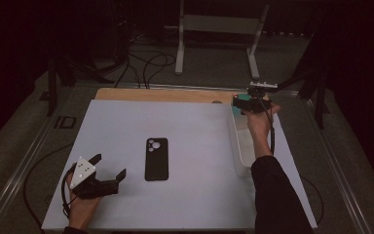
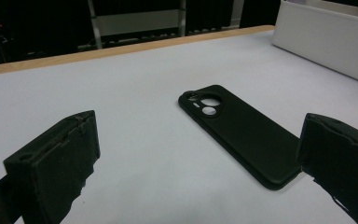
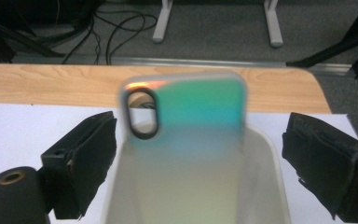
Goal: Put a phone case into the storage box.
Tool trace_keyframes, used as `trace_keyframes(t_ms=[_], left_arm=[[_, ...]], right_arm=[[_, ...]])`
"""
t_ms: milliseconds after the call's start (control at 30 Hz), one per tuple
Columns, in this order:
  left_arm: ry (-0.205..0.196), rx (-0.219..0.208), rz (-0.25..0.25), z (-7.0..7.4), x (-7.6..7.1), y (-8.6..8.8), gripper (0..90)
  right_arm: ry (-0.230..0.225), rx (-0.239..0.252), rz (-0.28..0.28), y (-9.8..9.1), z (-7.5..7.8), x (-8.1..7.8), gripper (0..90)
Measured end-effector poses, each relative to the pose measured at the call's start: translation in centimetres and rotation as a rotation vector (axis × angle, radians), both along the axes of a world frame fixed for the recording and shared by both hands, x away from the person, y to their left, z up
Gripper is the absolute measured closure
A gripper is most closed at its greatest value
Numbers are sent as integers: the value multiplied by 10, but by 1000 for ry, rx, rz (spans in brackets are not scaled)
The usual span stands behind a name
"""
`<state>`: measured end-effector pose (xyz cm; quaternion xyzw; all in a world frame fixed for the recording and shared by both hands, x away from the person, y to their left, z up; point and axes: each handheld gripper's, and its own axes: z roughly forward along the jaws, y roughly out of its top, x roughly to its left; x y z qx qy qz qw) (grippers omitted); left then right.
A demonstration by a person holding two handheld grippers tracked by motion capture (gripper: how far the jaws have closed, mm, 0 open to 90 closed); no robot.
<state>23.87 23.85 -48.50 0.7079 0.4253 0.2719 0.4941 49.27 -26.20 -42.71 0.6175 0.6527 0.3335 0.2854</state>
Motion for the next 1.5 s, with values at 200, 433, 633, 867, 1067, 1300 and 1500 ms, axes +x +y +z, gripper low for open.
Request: trace_keyframes(t_ms=[200,433,633,867,1067,1300,1500], left_arm=[[1,4,1,0,0,0,0],[4,6,1,-1,0,-1,0],[9,10,1,-1,1,-1,0],[11,14,3,-1,0,-2,0],[15,12,4,-1,1,-1,0],[13,11,5,-1,0,-1,0],[10,5,6,1,0,-1,0]], right_arm=[[-23,14,18,-3,6,-7,97],[-44,27,104,1,14,-23,98],[-73,40,183,9,20,-39,98],[-103,17,285,22,26,-64,99],[-129,26,382,31,28,-93,98],[-181,31,456,34,27,-134,108],[-242,67,506,30,18,-172,110]])
